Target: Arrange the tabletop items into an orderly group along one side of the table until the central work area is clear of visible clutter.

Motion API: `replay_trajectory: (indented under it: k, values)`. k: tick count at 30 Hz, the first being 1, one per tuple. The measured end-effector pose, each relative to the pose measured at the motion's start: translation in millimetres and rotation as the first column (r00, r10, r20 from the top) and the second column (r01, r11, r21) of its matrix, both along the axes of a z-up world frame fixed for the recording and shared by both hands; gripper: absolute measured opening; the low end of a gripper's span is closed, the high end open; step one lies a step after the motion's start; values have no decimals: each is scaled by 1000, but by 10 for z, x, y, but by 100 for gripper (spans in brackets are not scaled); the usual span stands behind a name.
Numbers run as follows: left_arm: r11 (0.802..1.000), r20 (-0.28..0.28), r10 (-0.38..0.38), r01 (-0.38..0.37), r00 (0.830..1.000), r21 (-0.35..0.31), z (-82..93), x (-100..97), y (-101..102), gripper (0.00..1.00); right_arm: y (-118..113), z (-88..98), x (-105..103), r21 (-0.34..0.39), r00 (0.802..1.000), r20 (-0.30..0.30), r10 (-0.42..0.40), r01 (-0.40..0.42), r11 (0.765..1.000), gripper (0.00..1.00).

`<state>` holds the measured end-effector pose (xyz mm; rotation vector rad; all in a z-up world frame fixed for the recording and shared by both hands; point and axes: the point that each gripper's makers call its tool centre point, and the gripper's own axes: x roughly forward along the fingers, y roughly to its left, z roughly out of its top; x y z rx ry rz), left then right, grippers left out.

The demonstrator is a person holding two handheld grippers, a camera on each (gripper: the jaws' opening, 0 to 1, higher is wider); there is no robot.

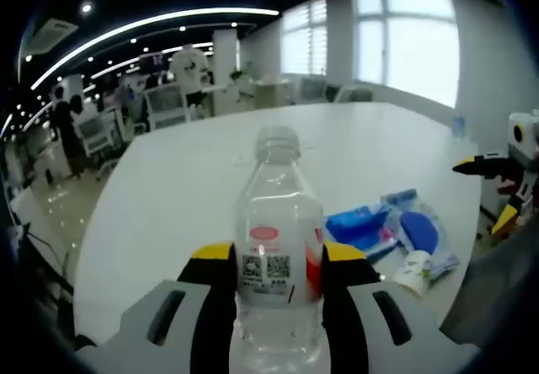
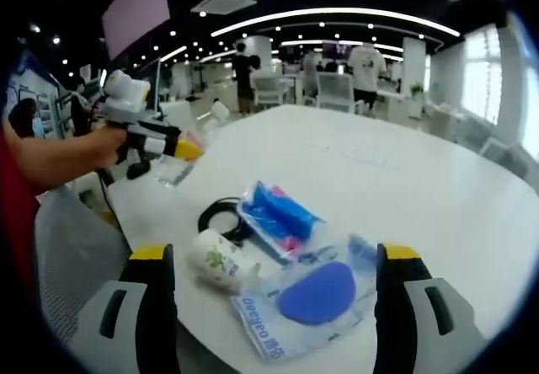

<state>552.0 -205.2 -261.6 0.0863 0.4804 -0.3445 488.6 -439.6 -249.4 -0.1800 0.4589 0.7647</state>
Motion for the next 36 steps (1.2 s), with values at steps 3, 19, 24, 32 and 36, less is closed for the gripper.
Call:
replay_trajectory:
  k: [3, 19, 24, 32, 36]
  values:
    - [1000, 13, -17, 17, 1000, -19, 65, -16, -44, 36, 92, 115, 19, 27, 999, 18, 47, -47, 999, 98]
    - [968, 102, -163, 179, 981, -175, 486, -159, -375, 36, 553, 730, 38, 251, 968, 76, 241, -252, 935, 92]
    - [936, 145, -223, 254, 964, -245, 666, -233, -519, 36, 658, 912, -3, 318, 946, 90, 312, -324, 891, 90]
    - [852, 220, -359, 415, 907, -319, 957, -458, -788, 36, 866, 1198, -122, 379, 903, 131, 409, -427, 821, 87]
    - [783, 264, -424, 497, 866, -373, 1126, -601, -921, 36, 942, 1403, -181, 429, 881, 163, 444, -468, 773, 85]
